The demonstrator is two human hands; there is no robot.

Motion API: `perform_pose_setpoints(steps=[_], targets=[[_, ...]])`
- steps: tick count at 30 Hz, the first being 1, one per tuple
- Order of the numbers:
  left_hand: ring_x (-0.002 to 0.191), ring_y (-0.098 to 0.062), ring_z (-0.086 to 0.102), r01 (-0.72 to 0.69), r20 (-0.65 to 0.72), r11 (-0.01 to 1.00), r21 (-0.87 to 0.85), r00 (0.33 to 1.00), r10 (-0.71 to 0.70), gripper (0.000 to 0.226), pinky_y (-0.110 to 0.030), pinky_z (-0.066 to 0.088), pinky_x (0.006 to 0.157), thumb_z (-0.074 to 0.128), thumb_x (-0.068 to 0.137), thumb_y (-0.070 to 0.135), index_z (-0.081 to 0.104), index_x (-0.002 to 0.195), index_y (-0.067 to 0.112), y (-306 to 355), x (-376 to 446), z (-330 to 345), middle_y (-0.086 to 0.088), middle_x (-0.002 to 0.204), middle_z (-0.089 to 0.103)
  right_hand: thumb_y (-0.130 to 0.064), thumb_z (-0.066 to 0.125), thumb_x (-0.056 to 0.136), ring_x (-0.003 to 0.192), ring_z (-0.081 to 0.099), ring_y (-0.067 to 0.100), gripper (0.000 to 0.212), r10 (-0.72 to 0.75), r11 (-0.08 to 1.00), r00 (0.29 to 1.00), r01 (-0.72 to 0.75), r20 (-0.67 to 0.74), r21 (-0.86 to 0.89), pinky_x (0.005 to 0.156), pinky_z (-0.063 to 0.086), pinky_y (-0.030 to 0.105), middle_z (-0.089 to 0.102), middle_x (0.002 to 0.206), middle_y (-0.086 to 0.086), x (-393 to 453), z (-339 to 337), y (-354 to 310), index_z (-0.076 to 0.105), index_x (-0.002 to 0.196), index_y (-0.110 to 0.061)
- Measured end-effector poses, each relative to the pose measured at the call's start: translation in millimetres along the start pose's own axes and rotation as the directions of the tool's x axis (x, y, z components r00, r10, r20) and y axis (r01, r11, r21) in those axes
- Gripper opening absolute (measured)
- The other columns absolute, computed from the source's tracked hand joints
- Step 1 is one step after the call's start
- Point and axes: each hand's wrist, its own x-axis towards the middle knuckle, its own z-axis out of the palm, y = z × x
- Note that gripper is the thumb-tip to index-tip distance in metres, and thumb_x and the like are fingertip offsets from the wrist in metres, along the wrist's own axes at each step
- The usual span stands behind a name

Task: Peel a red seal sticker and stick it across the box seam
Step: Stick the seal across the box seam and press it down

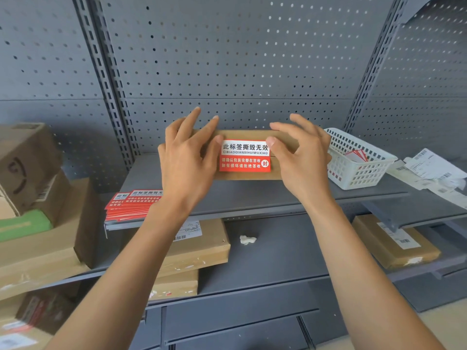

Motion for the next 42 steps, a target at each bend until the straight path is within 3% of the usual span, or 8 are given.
perform_pose_setpoints(steps=[6,12,17,25,30,35,38,42], targets=[[0.144,-0.029,0.036,-0.011,-0.017,1.000,-0.024,1.000,0.010,0.042,-0.056,0.040,0.107,0.046,0.101,0.041,0.062,0.139,0.030,4,5,-7,-0.003,0.159,0.045,-0.024,0.060,0.099,0.143,0.030,0.021,0.028,-0.035,0.999,0.999,0.036,-0.020,0.022,0.116,0.022,0.037,0.049,0.153,-0.005,4,-7,-8,0.071,0.124,-0.030],[0.143,-0.029,0.037,-0.051,0.000,0.996,0.079,0.999,0.051,0.071,-0.052,0.041,0.102,0.048,0.086,0.075,0.058,0.143,0.033,10,8,-13,-0.001,0.161,0.041,-0.069,0.062,0.079,0.153,0.016,0.028,0.064,-0.098,0.979,0.995,0.099,0.014,-0.177,0.112,0.021,0.055,0.031,0.165,-0.005,-1,-4,-18,0.061,0.134,-0.036],[0.145,-0.030,0.036,-0.082,0.018,0.994,0.075,0.997,0.081,0.071,-0.057,0.043,0.106,0.055,0.086,0.072,0.054,0.146,0.032,5,10,-15,-0.004,0.164,0.038,-0.065,0.068,0.082,0.153,0.016,0.030,0.064,-0.111,0.971,0.993,0.118,0.045,-0.209,0.110,0.022,0.056,0.030,0.166,-0.004,3,-7,-16,0.059,0.138,-0.036],[0.149,-0.029,0.033,-0.087,0.032,0.995,-0.039,0.996,0.089,0.065,-0.053,0.038,0.114,0.062,0.087,0.061,0.057,0.144,0.029,1,10,-23,-0.005,0.165,0.036,-0.047,0.069,0.090,0.153,0.017,0.023,0.051,-0.108,0.989,0.991,0.115,0.075,-0.095,0.117,0.017,0.055,0.033,0.164,-0.006,7,-17,-14,0.058,0.139,-0.036],[0.152,-0.032,0.028,-0.100,0.054,0.994,-0.039,0.993,0.102,0.058,-0.056,0.032,0.116,0.054,0.095,0.055,0.055,0.146,0.027,-3,12,-27,-0.005,0.166,0.034,-0.039,0.061,0.098,0.154,0.016,0.023,0.044,-0.150,0.986,0.987,0.153,0.062,-0.057,0.119,0.020,0.062,0.031,0.165,-0.002,9,-21,-12,0.057,0.141,-0.032],[0.151,-0.037,0.026,-0.134,0.074,0.991,0.015,0.988,0.132,0.063,-0.064,0.035,0.112,0.040,0.096,0.060,0.053,0.148,0.026,1,13,-28,-0.006,0.166,0.033,-0.071,0.066,0.079,0.157,0.003,0.025,0.081,-0.109,0.974,0.987,0.130,0.121,-0.187,0.120,0.015,0.063,0.015,0.170,-0.006,4,-14,-17,0.046,0.149,-0.035],[0.150,-0.038,0.029,-0.159,0.089,0.985,0.069,0.984,0.153,0.079,-0.065,0.037,0.110,0.048,0.085,0.074,0.052,0.148,0.027,2,13,-28,-0.006,0.166,0.033,-0.071,0.070,0.075,0.157,0.000,0.029,0.088,-0.105,0.965,0.983,0.138,0.152,-0.222,0.119,0.016,0.066,0.012,0.171,-0.006,4,-15,-17,0.043,0.151,-0.035],[0.144,-0.040,0.034,-0.217,0.134,0.972,0.094,0.970,0.204,0.081,-0.065,0.040,0.107,0.048,0.084,0.072,0.050,0.150,0.025,-4,17,-29,-0.008,0.166,0.033,-0.064,0.074,0.076,0.157,0.005,0.029,0.085,-0.098,0.971,0.980,0.132,0.176,-0.198,0.120,0.016,0.065,0.014,0.171,-0.006,9,-22,-16,0.044,0.150,-0.035]])
